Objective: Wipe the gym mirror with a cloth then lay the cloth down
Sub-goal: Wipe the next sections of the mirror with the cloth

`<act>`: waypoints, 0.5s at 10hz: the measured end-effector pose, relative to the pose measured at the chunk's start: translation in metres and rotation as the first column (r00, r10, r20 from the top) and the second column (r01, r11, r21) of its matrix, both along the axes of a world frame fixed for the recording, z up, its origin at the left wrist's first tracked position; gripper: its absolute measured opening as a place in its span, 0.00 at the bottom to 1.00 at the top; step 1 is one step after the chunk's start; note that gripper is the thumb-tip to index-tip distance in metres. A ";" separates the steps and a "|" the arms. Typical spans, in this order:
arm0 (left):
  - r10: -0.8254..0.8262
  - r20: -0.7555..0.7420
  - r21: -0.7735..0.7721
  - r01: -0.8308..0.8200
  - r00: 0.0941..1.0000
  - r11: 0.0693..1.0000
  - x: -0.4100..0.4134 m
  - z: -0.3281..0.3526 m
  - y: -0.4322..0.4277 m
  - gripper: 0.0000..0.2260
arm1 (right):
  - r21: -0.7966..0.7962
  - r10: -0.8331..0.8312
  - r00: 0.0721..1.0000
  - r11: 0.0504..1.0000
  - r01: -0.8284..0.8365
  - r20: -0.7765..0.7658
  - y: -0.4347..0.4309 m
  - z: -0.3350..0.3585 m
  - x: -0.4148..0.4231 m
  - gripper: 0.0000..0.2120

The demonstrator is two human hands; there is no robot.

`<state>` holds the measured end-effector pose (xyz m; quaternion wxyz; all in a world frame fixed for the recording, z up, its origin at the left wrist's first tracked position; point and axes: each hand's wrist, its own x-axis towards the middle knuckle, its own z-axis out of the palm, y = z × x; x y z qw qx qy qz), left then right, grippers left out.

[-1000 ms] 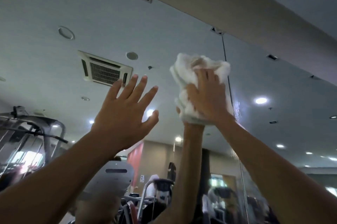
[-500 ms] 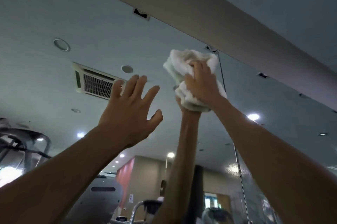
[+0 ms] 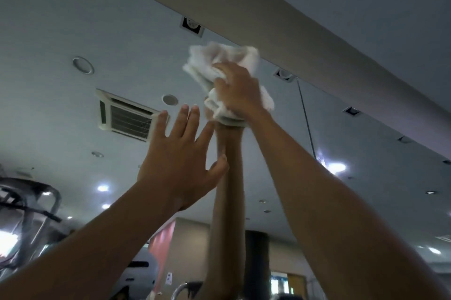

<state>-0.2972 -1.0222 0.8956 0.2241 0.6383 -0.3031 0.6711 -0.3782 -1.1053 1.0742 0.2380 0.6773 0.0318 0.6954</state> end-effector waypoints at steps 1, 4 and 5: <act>-0.051 0.029 -0.003 0.051 0.998 0.999 -0.001 0.001 -0.001 0.41 | -0.192 0.020 0.984 0.980 -0.055 -0.179 0.002 -0.029 0.000 0.20; -0.047 0.199 0.229 0.001 0.979 0.973 0.021 0.008 0.054 0.42 | 0.175 0.402 0.494 0.879 -0.443 -0.770 -0.065 0.001 -0.032 0.47; -0.108 0.223 0.268 0.046 0.969 0.962 0.032 0.004 0.071 0.38 | 0.202 -0.019 0.999 0.979 0.024 -0.028 -0.018 0.018 0.004 0.29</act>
